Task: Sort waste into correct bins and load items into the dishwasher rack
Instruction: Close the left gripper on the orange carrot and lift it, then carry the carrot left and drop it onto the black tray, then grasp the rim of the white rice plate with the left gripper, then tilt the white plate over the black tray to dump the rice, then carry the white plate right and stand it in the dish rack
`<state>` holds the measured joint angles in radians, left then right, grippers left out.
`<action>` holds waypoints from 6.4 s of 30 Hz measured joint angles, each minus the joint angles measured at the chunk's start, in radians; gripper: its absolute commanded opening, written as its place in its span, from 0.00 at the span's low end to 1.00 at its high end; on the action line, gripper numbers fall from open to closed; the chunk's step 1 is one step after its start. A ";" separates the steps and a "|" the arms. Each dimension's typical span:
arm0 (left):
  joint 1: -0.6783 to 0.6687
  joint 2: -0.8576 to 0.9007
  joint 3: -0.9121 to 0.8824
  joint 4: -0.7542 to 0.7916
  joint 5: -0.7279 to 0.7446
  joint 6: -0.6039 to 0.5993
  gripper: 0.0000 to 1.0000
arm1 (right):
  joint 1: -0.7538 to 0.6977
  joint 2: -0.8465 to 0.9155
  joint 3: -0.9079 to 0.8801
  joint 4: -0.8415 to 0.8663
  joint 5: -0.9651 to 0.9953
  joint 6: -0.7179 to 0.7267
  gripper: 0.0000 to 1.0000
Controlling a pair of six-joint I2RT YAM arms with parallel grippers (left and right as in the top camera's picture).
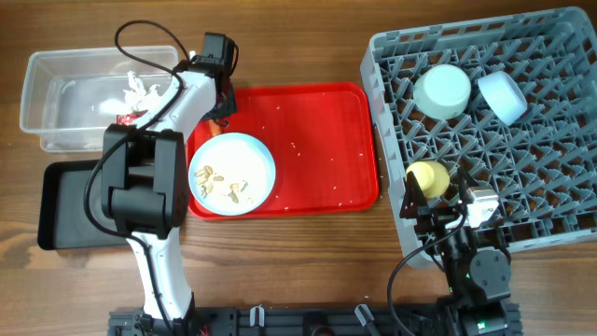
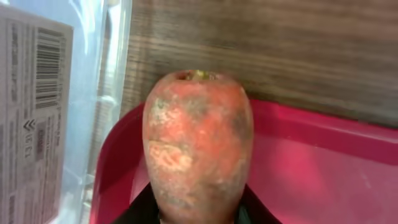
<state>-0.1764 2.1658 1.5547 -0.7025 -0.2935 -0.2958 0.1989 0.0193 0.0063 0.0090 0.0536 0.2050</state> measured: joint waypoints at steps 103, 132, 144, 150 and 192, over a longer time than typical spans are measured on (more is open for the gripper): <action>-0.498 -0.189 -0.280 -0.156 -0.046 -0.203 0.04 | 0.000 0.000 0.000 0.000 0.000 0.000 1.00; -0.084 -0.565 -0.167 -0.510 0.200 -0.050 0.04 | 0.000 0.000 0.000 0.000 0.000 0.000 1.00; 0.390 -0.574 -0.171 -0.518 0.723 0.233 0.04 | 0.000 0.000 0.000 0.000 0.000 0.000 1.00; 0.564 -0.641 -0.225 -0.532 0.980 0.380 0.04 | 0.000 0.000 0.000 0.000 0.000 0.000 1.00; 0.330 -0.959 -0.469 0.220 1.406 0.311 0.04 | 0.000 0.000 0.000 0.000 0.000 0.000 1.00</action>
<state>0.1539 1.2072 1.0855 -0.4820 1.1122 0.0151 0.1989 0.0196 0.0063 0.0090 0.0536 0.2050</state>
